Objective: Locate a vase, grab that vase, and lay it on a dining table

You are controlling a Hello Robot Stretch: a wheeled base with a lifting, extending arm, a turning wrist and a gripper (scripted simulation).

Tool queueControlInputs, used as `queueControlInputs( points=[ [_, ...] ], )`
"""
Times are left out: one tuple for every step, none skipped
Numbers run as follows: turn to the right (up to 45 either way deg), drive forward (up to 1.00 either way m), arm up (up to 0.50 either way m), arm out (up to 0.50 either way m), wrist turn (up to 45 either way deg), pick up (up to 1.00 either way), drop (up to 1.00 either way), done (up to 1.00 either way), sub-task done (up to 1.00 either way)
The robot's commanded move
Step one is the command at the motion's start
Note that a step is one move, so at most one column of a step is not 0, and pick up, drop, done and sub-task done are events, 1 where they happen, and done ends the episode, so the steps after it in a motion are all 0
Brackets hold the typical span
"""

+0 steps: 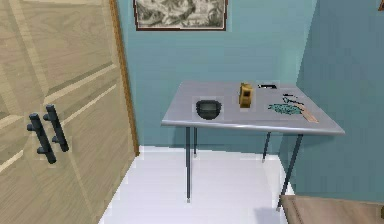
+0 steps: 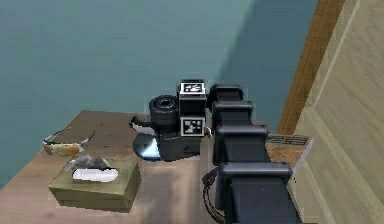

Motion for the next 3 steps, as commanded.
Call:
queueControlInputs(
  points=[
    [0.0, 0.00, -0.12, 0.00, 0.0, 0.00, 0.00, 0.00, 0.00],
    [0.0, 0.00, 0.00, 0.00, 0.0, 1.00, 0.00, 0.00, 0.00],
    [0.0, 0.00, 0.10, 0.00, 0.0, 0.00, 0.00, 0.00, 0.00]
  ],
)
